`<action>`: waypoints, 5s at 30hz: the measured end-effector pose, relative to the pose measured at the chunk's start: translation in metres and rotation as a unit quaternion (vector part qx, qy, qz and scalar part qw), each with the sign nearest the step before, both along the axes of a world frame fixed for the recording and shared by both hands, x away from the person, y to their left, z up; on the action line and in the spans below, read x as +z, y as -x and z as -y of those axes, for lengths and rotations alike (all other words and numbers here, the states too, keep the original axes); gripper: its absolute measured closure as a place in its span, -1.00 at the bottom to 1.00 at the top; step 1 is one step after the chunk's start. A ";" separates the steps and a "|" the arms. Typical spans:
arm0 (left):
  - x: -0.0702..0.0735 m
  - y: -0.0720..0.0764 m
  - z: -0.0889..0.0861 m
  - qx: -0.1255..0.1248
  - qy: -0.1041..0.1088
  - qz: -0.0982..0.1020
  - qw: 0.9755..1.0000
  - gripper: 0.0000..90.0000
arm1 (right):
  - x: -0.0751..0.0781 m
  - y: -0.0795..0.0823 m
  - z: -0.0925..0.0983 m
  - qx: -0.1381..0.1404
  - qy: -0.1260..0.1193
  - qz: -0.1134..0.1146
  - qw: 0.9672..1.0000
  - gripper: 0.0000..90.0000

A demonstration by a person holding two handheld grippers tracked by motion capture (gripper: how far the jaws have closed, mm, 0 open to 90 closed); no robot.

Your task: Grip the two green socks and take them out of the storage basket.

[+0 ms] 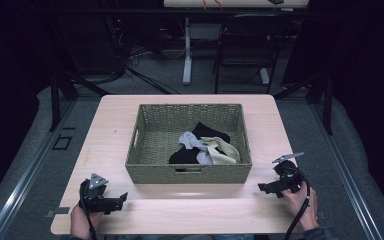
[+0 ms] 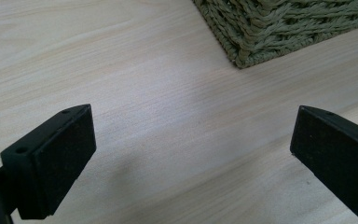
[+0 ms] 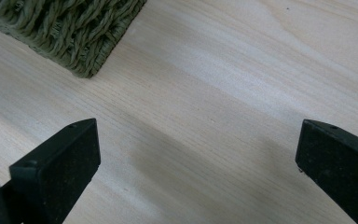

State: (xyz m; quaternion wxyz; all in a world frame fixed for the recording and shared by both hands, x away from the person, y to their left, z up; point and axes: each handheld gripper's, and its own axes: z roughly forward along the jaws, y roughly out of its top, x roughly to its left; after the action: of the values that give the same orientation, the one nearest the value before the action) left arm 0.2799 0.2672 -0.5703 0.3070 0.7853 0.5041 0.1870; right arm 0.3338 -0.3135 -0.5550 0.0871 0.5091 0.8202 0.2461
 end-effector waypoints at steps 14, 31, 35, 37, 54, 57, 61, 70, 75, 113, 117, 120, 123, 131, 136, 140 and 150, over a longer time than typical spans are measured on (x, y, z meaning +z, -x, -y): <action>0.000 0.001 -0.001 0.007 -0.001 0.005 1.000 -1.00 | 0.005 0.001 0.000 0.004 0.003 0.010 1.000 -1.00; -0.001 0.000 -0.002 0.003 0.001 -0.001 1.000 -1.00 | 0.018 -0.007 0.000 0.011 0.009 -0.006 1.000 -0.93; -0.001 0.001 -0.002 0.004 0.002 0.001 1.000 -1.00 | 0.027 -0.007 0.001 0.013 0.010 -0.008 1.000 -0.92; -0.001 0.001 -0.003 0.002 0.003 -0.001 1.000 -1.00 | 0.032 -0.008 0.001 0.011 0.005 -0.005 1.000 -0.92; -0.001 0.000 -0.003 0.004 0.001 -0.004 1.000 -1.00 | 0.064 -0.015 -0.004 0.039 0.002 -0.002 0.999 -0.90; -0.001 0.000 -0.003 0.004 0.001 -0.004 1.000 -1.00 | 0.074 -0.016 -0.004 0.041 -0.001 0.001 0.999 -0.90; -0.001 0.000 -0.003 0.003 0.002 -0.004 1.000 -1.00 | 0.088 -0.020 -0.006 0.050 -0.009 0.007 0.999 -0.90; -0.001 0.000 -0.003 0.003 0.003 -0.004 1.000 -1.00 | 0.114 -0.032 -0.016 0.056 -0.006 0.021 0.998 -0.91; -0.001 0.000 -0.003 0.004 0.003 -0.003 1.000 -1.00 | 0.130 -0.039 -0.025 0.066 -0.007 0.032 0.997 -0.91; -0.001 0.000 -0.004 0.002 0.007 0.000 1.000 -1.00 | 0.135 -0.115 -0.131 0.142 0.056 0.003 0.988 -0.65; -0.001 0.000 -0.004 0.002 0.005 -0.001 1.000 -1.00 | 0.126 -0.122 -0.140 0.145 0.062 -0.008 0.987 -0.56; -0.001 0.000 -0.004 0.002 0.006 0.000 1.000 -1.00 | 0.120 -0.125 -0.144 0.146 0.068 -0.015 0.987 -0.48; -0.001 0.000 -0.004 0.003 0.008 0.002 1.000 -1.00 | 0.114 -0.129 -0.148 0.144 0.077 -0.020 0.986 -0.37; -0.001 0.000 -0.004 0.001 0.009 0.000 1.000 -1.00 | 0.098 -0.138 -0.155 0.143 0.099 -0.047 0.984 -0.04; -0.001 0.001 -0.004 0.002 0.008 0.002 1.000 -1.00 | 0.089 -0.141 -0.156 0.134 0.114 -0.062 0.982 0.21; -0.001 0.001 -0.004 0.002 0.008 0.002 1.000 -1.00 | 0.082 -0.144 -0.158 0.129 0.120 -0.079 0.981 0.41; -0.001 0.001 -0.003 0.001 0.009 0.002 1.000 -1.00 | 0.086 -0.143 -0.159 0.125 0.145 -0.082 0.978 0.98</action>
State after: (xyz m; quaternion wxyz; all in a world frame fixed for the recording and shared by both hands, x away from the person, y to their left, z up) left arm 0.2793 0.2707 -0.5712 0.3152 0.7815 0.5059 0.1841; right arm 0.4769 -0.1540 -0.4686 0.0615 0.4032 0.9085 0.0906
